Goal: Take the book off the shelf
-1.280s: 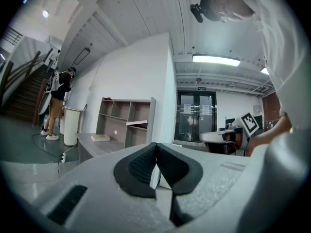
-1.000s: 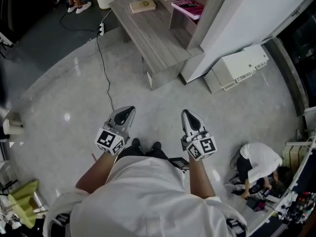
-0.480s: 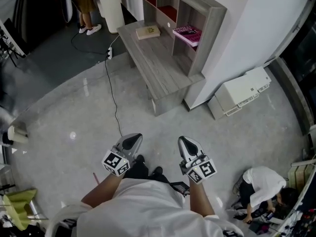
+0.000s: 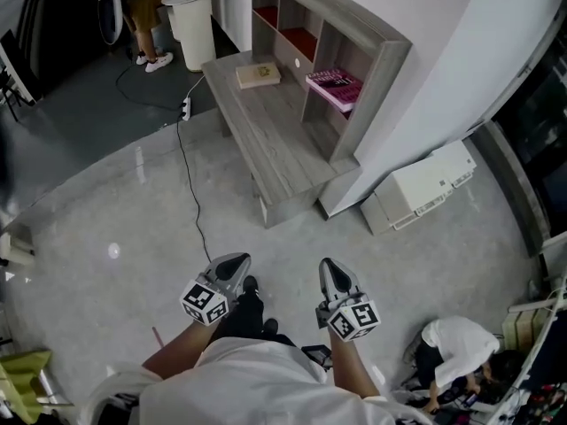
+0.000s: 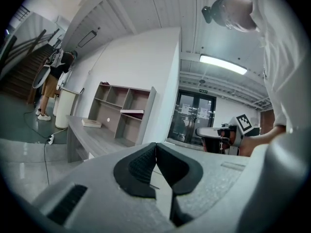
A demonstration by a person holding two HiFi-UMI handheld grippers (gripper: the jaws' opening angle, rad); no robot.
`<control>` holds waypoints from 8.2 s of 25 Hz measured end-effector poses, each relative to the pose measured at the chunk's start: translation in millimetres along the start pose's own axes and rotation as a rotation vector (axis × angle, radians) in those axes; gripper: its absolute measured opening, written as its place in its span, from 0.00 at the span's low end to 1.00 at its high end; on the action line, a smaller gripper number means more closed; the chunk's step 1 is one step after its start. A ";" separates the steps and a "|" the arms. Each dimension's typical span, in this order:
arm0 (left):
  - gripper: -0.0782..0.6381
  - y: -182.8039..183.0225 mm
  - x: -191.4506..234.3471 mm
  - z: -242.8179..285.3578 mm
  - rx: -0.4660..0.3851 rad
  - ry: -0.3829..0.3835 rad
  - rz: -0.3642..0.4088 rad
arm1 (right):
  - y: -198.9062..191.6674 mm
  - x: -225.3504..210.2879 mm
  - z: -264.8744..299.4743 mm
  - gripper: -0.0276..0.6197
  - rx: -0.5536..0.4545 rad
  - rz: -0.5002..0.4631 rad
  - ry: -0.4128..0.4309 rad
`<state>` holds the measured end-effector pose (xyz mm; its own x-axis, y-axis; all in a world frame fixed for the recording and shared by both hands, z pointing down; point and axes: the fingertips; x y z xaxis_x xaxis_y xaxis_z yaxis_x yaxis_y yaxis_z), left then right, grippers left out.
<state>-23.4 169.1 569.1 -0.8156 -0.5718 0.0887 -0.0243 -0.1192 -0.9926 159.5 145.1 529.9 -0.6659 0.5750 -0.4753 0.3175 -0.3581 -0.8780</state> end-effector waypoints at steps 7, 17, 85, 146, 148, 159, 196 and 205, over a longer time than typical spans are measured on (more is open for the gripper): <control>0.13 9.1 46.2 59.3 -0.004 -0.051 -0.058 | 30.0 -23.6 58.8 0.07 0.029 -0.018 -0.015; 0.13 49.0 126.5 119.9 -0.046 -0.114 -0.058 | 70.3 -37.2 156.3 0.07 0.019 -0.052 -0.026; 0.16 113.1 269.4 462.0 -0.033 -0.449 -0.834 | 185.9 -185.4 364.0 0.07 -0.016 -0.395 -0.140; 0.33 117.7 184.7 547.1 0.033 -0.496 -1.540 | 198.0 -260.5 277.5 0.07 -0.149 -0.265 -0.330; 0.32 118.5 184.8 544.5 0.027 -0.494 -1.549 | 198.2 -260.9 274.8 0.07 -0.149 -0.260 -0.331; 0.32 123.3 190.2 518.7 -0.012 -0.499 -1.588 | 200.6 -247.0 274.1 0.07 -0.154 -0.268 -0.285; 0.32 166.8 288.0 333.2 -0.127 -0.183 -0.529 | 190.5 -170.1 338.8 0.07 -0.141 -0.337 -0.015; 0.31 180.2 286.0 315.5 -0.122 0.011 -0.055 | 202.3 -175.0 335.8 0.07 -0.115 -0.355 -0.002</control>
<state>-78.7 -272.1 441.9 -0.8173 -0.5581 0.1430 -0.1390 -0.0500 -0.9890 113.6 -275.0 454.2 -0.7496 0.6469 -0.1401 0.1402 -0.0516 -0.9888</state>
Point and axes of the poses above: the fingertips, and each gripper's own axes: z forward along the fingers, x to its left, y out of its top, and after that the axes turned 10 degrees about z, right-handed
